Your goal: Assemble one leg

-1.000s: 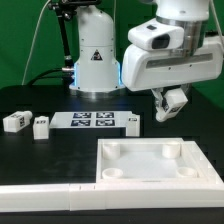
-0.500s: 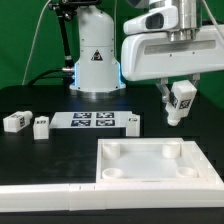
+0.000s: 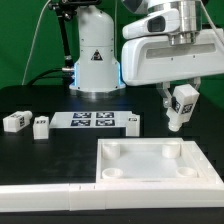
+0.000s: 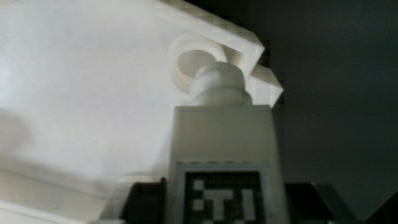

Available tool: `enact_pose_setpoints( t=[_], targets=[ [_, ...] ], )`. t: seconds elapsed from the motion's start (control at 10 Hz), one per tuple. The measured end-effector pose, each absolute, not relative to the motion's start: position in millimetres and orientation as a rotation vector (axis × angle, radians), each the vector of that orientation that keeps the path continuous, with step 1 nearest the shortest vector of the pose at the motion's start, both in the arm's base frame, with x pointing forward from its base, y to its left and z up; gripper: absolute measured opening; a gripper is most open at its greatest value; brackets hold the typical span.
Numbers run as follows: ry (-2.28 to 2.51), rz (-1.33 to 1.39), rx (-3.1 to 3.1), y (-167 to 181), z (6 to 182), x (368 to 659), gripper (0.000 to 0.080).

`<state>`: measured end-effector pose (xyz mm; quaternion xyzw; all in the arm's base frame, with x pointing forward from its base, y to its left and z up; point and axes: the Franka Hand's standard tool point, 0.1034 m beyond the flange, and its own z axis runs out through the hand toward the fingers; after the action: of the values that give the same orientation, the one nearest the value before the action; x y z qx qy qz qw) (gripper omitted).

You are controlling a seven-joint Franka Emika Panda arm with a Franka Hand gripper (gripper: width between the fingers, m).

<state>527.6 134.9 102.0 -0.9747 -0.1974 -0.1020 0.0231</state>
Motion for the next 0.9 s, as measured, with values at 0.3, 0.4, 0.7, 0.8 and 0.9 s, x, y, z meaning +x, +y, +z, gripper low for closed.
enact_pose_setpoints(
  t=[0.3,0.4,0.7,0.8,0.9],
  targets=[
    [-0.428,-0.406,-3.001,126,105.1,565,0.0288],
    [-0.426,-0.436,-2.997,125,107.3,582,0.0288],
    [-0.444,-0.494,-2.988,118,106.1,615,0.0288],
    [-0.440,-0.561,-2.979,118,106.5,616,0.0288],
    [-0.440,-0.556,-2.981,117,103.8,613,0.0288]
  ],
)
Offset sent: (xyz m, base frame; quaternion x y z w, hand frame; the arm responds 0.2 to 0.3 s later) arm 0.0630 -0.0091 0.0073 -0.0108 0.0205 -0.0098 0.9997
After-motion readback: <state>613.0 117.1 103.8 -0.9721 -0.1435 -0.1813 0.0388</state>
